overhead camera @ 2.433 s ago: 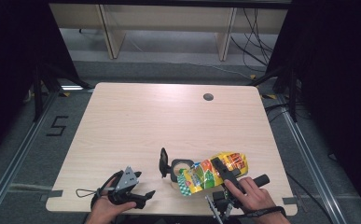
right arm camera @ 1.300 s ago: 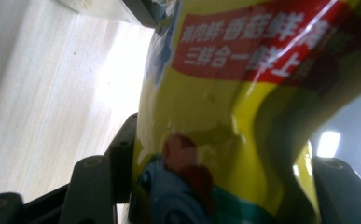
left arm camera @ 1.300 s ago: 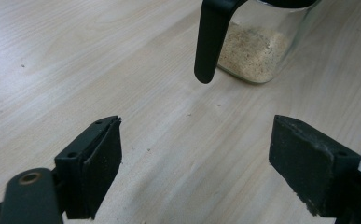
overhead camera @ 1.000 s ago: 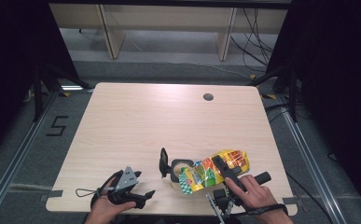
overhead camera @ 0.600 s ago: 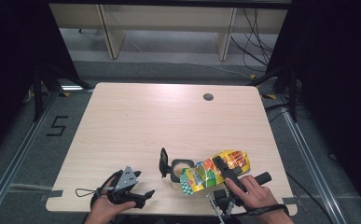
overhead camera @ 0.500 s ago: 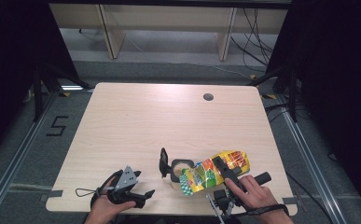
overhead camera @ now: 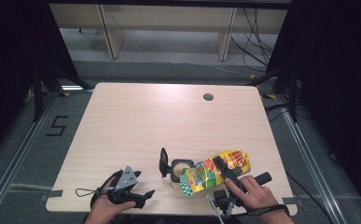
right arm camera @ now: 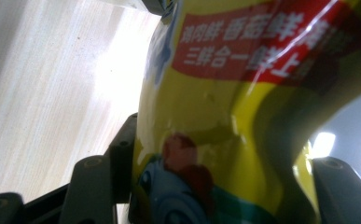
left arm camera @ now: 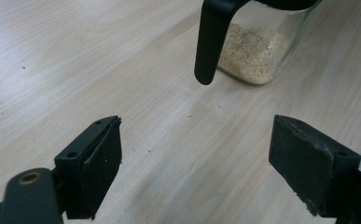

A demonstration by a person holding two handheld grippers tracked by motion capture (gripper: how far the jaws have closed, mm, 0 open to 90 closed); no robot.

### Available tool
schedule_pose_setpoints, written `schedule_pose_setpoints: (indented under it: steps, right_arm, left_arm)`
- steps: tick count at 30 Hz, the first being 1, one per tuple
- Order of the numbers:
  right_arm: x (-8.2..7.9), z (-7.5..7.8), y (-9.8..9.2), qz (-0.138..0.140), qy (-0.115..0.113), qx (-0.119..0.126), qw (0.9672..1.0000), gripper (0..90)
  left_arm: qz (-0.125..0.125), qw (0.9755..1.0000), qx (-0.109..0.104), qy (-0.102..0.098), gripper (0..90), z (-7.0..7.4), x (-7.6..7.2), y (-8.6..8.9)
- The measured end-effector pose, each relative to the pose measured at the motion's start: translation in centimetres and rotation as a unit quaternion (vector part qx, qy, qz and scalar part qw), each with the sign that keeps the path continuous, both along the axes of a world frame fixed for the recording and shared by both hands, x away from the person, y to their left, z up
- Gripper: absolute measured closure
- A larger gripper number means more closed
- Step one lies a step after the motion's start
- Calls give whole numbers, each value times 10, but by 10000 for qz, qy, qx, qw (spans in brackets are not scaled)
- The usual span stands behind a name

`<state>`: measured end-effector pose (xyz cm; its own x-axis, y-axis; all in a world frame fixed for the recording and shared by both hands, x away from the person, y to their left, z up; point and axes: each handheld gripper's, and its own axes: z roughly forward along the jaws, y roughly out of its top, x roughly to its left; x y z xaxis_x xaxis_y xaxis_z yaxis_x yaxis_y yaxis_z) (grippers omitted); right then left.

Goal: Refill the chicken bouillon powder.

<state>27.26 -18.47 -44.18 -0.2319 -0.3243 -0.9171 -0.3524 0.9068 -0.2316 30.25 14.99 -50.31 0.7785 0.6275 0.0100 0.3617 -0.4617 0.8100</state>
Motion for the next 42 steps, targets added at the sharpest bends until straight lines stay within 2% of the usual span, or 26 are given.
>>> schedule_pose_setpoints:
  steps: [1,2,3,5,6,7,10,11,13,14,15,17,18,19,20,21,23,25,27,30,31,33,34,37,39,42]
  right_arm:
    - [0,0,0,4,2,0,10000,425]
    - [0,0,0,16,19,-26,10000,425]
    - [2,1,0,128,-15,-112,9999,425]
    - [1,2,0,113,-62,-144,9998,425]
    - [1,3,0,102,-51,-90,9999,425]
    - [1,4,0,118,-26,-137,9998,425]
    - [1,2,0,74,55,-99,9999,425]
    - [1,3,0,62,70,-162,9998,425]
    - [0,2,0,69,37,-81,9999,425]
    - [0,5,1,91,16,-159,9998,425]
    - [0,4,1,95,31,-125,9999,425]
    - [-1,1,1,-52,39,-130,9999,425]
    - [-1,1,1,-15,37,-160,9999,425]
    - [-1,1,1,-19,55,-127,9999,425]
    - [-2,1,0,1,30,-57,10000,425]
    - [-2,2,0,-4,8,-8,10000,425]
    - [-1,4,2,86,-31,-77,9999,425]
    - [-1,3,2,114,-41,-240,9996,425]
    - [-1,0,1,75,0,-113,9999,425]
    - [-2,2,0,14,-18,-100,9999,425]
    - [-1,3,1,92,-26,-163,9998,425]
    - [-1,3,2,112,-29,-201,9997,425]
    - [-2,3,2,75,-25,-261,9996,426]
    - [-2,1,2,25,-85,-173,9998,426]
    - [-2,4,3,85,-79,-305,9995,426]
    - [-1,3,3,112,-91,-272,9995,426]
  left_arm:
    - [25,10000,-12,69,168,0,-1,0]
    - [28,9999,104,58,168,0,0,1]
    - [47,10000,21,54,168,-1,-1,0]
    - [63,9999,-16,108,168,0,-2,0]
    - [12,10000,-10,6,168,0,0,0]
    - [96,9999,-63,98,168,0,-1,-1]
    - [27,9999,100,45,168,0,0,1]
    - [91,9998,-70,131,168,-1,-2,-1]
    - [1,10000,-2,4,168,0,0,0]
    - [51,9999,-3,93,168,0,0,0]
    - [4,10000,43,16,168,-1,1,0]
    - [20,9999,142,68,168,1,0,1]
    - [76,9999,-50,95,168,0,-1,-1]
    - [18,10000,-15,12,168,0,0,0]
    - [83,9999,-54,95,168,0,-1,-1]
    - [-5,10000,25,68,168,0,0,0]
    - [12,9999,113,89,168,1,0,1]
    - [33,10000,3,45,168,1,-1,0]
    - [27,10000,-39,57,168,0,0,0]
    - [18,9999,145,66,168,1,0,1]
    - [73,9999,-60,99,168,0,-1,-1]
    - [77,9999,-45,95,168,0,0,-1]
    - [14,9999,91,47,168,0,1,1]
    - [93,9999,-52,95,168,0,-1,-1]
    - [47,9999,-14,107,168,0,0,0]
    - [31,10000,14,68,168,0,0,0]
